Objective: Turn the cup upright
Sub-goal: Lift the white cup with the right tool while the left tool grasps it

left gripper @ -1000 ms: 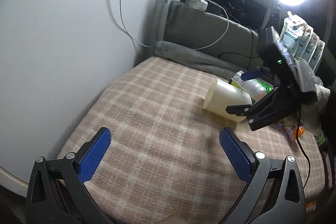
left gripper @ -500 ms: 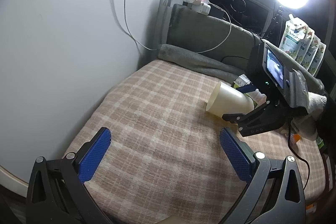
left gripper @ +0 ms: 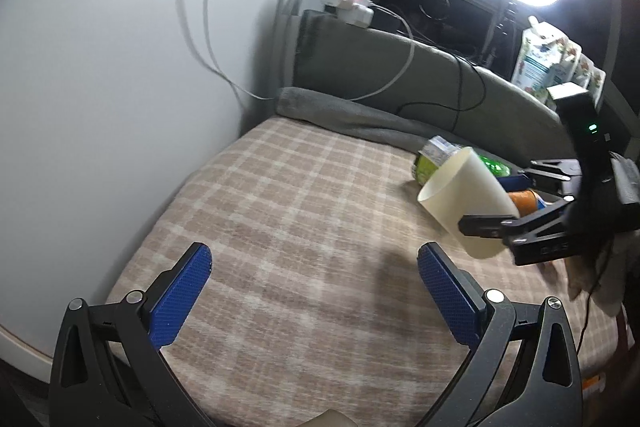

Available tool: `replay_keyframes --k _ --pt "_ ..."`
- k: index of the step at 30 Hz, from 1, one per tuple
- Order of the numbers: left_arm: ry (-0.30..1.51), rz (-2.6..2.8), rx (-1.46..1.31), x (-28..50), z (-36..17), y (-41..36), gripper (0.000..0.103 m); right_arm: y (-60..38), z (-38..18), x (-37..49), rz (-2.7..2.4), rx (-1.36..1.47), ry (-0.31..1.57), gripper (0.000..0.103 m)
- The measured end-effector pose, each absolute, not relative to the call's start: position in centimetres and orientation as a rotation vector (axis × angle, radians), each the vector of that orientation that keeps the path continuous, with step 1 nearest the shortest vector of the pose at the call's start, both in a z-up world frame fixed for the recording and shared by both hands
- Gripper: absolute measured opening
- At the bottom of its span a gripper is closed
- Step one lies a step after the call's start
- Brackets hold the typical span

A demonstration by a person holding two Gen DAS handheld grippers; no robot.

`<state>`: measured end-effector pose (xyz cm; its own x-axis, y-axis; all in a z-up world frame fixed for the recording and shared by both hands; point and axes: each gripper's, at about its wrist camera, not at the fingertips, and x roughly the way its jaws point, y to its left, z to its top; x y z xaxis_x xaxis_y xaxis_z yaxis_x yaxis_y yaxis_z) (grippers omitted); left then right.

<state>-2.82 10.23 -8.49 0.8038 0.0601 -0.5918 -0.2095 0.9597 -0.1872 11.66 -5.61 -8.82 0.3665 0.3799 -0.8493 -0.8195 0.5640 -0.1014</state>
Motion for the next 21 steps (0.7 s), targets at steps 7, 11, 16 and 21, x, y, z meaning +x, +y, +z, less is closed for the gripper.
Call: replay_keyframes --k 7,11,16,21 --pt "0.635 0.072 -0.221 -1.9 -8.2 7.7 0.102 -12.7 -8.3 11.0 0.764 -0.229 1.039 0.079" --pt "0.652 0.011 -0.213 -1.1 -8.1 6.1 0.102 -16.9 -9.6 11.4 0.716 0.017 1.157 0.079" --pt "0.688 -0.07 -0.225 0.1 -8.2 4.2 0.101 -20.7 -12.5 12.0 0.632 0.254 1.267 0.079" --pt "0.725 -0.142 -0.241 1.1 -8.2 2.4 0.101 -22.8 -14.9 12.9 0.563 0.383 1.334 0.079"
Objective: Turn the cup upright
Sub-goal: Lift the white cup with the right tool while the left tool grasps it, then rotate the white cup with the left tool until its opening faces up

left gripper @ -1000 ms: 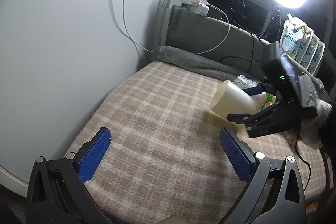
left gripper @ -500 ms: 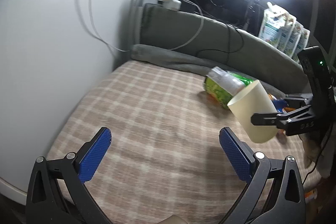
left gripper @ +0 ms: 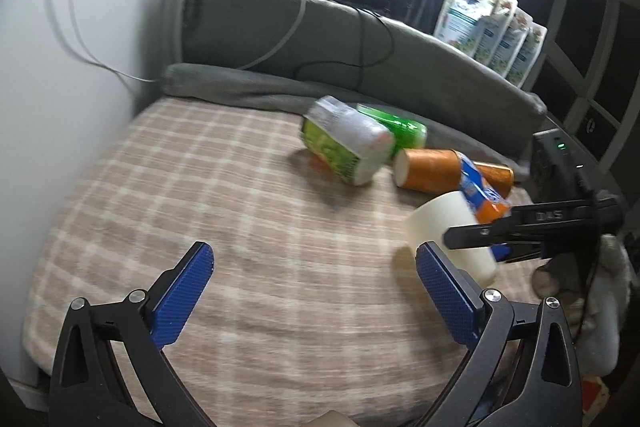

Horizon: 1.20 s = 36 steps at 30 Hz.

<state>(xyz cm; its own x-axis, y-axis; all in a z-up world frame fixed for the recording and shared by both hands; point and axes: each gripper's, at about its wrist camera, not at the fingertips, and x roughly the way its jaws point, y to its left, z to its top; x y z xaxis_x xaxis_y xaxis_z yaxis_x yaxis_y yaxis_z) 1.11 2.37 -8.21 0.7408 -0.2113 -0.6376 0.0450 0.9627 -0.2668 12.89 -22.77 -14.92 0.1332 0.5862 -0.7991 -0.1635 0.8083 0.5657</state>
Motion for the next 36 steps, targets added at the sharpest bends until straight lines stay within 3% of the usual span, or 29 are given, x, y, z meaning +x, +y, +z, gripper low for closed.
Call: replay_keyframes --k 11,25,36 --pt "0.819 -0.244 -0.291 3.3 -8.9 0.5 0.101 -24.0 -15.1 13.7 0.612 0.45 1.323 0.082" --pt "1.021 -0.405 -0.625 8.1 -11.6 -2.6 0.097 -29.8 -5.9 4.8 0.391 0.127 0.871 0.085" --pt "1.092 -0.403 -0.649 10.1 -13.1 -4.6 0.091 -36.2 -6.4 1.1 0.24 0.229 0.817 0.085"
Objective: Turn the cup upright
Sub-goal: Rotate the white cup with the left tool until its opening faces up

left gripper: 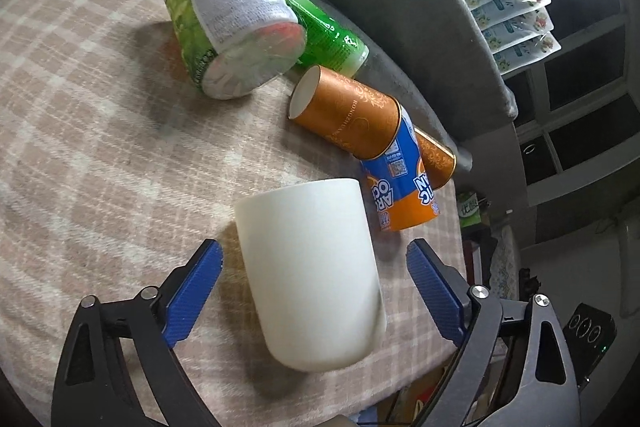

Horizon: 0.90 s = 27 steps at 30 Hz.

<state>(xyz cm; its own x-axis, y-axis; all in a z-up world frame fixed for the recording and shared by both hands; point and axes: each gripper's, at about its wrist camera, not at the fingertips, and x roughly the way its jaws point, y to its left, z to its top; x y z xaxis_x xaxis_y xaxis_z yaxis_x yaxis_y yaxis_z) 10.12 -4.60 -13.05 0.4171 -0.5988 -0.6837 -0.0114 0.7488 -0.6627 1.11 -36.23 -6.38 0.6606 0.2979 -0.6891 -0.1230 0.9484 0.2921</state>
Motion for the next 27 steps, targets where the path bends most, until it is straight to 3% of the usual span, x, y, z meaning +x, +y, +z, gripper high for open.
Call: replay_keyframes --k 8,27 --pt "1.134 -0.402 -0.621 10.7 -14.1 -5.5 0.075 -37.2 -7.1 1.1 0.217 0.257 0.814 0.085" --pt "0.862 -0.34 -0.28 7.6 -9.7 -7.7 0.073 -35.9 -6.8 1.2 0.238 0.268 0.793 0.085"
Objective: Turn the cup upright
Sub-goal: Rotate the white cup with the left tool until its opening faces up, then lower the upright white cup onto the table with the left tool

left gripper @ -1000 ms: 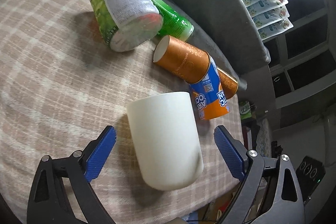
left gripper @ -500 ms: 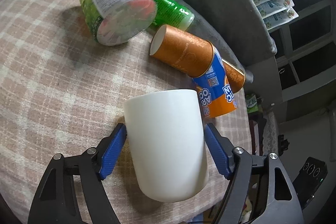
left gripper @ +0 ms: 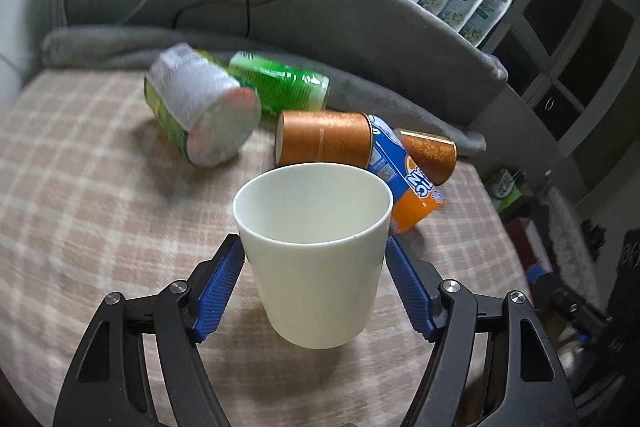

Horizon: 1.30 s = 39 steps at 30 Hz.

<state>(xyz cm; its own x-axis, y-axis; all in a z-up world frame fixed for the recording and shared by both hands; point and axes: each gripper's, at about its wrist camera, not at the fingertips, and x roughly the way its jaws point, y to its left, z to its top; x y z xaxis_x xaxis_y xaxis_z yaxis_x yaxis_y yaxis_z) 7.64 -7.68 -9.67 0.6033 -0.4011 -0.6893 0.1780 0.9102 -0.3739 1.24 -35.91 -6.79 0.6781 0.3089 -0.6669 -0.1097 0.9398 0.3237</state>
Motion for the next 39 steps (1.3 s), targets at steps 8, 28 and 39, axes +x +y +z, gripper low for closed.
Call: replay_keyframes --k 8,28,39 --pt "0.784 -0.309 -0.168 7.0 -9.1 -9.0 0.073 -35.9 -6.7 1.2 0.236 0.276 0.792 0.085" --pt "0.709 -0.3 -0.033 5.7 -9.0 -10.7 0.073 -36.0 -7.1 1.3 0.225 0.281 0.793 0.085" --pt "0.698 -0.309 0.022 5.4 -10.0 -11.4 0.073 -35.9 -7.1 1.3 0.223 0.283 0.796 0.085"
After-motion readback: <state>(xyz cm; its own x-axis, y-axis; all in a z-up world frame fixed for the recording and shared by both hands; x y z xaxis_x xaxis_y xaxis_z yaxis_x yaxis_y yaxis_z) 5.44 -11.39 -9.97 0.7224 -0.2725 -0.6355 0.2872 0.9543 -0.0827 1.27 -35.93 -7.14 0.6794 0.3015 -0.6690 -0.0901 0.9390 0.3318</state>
